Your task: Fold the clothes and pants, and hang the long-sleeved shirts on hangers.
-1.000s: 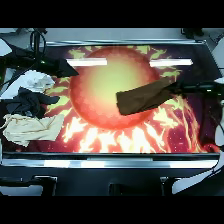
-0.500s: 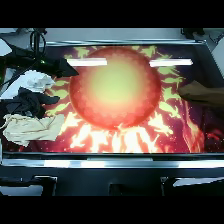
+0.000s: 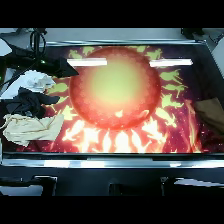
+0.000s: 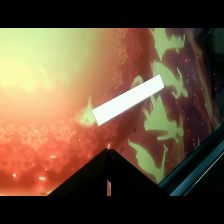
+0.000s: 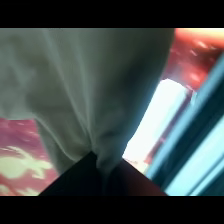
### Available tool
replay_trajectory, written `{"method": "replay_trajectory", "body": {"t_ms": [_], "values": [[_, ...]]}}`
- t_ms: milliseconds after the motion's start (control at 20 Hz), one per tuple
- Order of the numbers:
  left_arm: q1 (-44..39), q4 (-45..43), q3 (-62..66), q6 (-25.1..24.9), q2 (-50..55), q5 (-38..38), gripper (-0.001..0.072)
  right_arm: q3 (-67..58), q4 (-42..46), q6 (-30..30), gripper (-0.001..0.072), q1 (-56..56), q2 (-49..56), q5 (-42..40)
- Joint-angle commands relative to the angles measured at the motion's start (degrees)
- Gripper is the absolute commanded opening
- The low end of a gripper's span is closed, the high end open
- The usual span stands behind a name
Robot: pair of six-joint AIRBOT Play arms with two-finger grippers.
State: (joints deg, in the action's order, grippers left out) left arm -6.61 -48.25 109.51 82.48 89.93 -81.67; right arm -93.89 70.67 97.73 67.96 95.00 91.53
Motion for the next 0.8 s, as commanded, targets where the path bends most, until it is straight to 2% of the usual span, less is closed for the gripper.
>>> {"method": "replay_trajectory", "body": {"t_ms": [0, 100, 250, 750], "values": [[0.0, 0.0, 0.0, 0.0, 0.1, 0.5, 0.0019, 15.7, 9.0, 1.2, 0.0046, 0.4, -6.3, -6.3], [0.0, 0.0, 0.0, 0.0, 0.1, 0.5, 0.0019, 20.7, 11.4, -0.8, 0.0046, 0.4, -7.5, -9.8], [0.0, 0.0, 0.0, 0.0, 0.1, 0.5, 0.0019, 22.6, 10.1, -3.0, 0.0046, 0.4, -7.5, -13.6], [0.0, 0.0, 0.0, 0.0, 0.1, 0.5, 0.0020, 22.7, 14.3, -3.9, 0.0047, 0.4, -7.5, -12.3]]}}
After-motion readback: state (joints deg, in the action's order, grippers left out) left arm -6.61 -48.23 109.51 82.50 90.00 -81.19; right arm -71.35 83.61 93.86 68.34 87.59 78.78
